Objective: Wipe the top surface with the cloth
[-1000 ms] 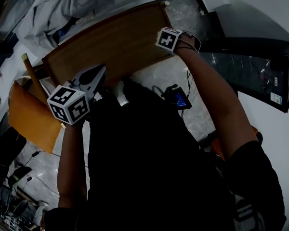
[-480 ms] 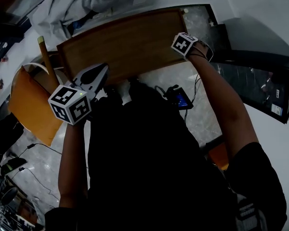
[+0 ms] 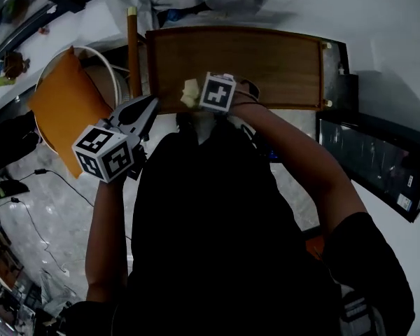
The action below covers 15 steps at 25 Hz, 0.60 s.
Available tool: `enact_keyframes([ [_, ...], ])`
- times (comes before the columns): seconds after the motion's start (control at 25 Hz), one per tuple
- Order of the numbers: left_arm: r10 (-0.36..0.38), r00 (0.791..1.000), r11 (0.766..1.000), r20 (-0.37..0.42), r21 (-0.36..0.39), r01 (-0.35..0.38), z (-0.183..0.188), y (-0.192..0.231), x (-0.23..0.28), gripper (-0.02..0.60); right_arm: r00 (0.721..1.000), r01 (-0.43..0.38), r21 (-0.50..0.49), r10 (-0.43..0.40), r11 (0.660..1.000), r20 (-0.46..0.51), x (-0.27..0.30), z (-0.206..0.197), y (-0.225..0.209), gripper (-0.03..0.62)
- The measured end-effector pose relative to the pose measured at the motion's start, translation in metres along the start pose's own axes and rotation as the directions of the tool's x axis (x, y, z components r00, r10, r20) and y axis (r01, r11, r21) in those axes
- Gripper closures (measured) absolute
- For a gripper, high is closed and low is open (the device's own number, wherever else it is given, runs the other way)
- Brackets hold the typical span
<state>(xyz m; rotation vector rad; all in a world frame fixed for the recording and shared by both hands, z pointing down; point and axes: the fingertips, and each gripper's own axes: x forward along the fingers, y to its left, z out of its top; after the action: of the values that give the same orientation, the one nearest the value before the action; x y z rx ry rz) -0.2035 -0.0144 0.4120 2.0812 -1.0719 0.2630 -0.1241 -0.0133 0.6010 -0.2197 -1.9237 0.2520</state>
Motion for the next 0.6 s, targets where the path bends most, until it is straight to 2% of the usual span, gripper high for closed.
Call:
enact_keyframes([
  [0.12,0.056,0.998,0.998,0.02,-0.017,-0.056,-0.009,0.022,-0.035,0.572,0.999,-0.032,-0.078,0.03,0.996,-0.03,0.036,0.045,0.015,0.546],
  [0.24,0.099,0.994,0.994,0.035,-0.047,-0.098,-0.02,0.037,-0.059,0.572,0.999,-0.039,-0.107,0.036,0.994,-0.026,0.063,0.077,0.024,0.546],
  [0.44,0.118,0.993,0.99,0.025,-0.076,-0.116,-0.038,0.038,-0.074,0.572,0.993,-0.015,-0.23,-0.012,0.973,-0.118,0.092,0.079,0.033,0.546],
  [0.6,0.106,0.994,0.991,0.01,-0.082,-0.105,-0.045,0.036,-0.074,0.572,0.992,0.01,-0.244,-0.042,0.97,-0.122,0.099,0.08,0.027,0.546],
])
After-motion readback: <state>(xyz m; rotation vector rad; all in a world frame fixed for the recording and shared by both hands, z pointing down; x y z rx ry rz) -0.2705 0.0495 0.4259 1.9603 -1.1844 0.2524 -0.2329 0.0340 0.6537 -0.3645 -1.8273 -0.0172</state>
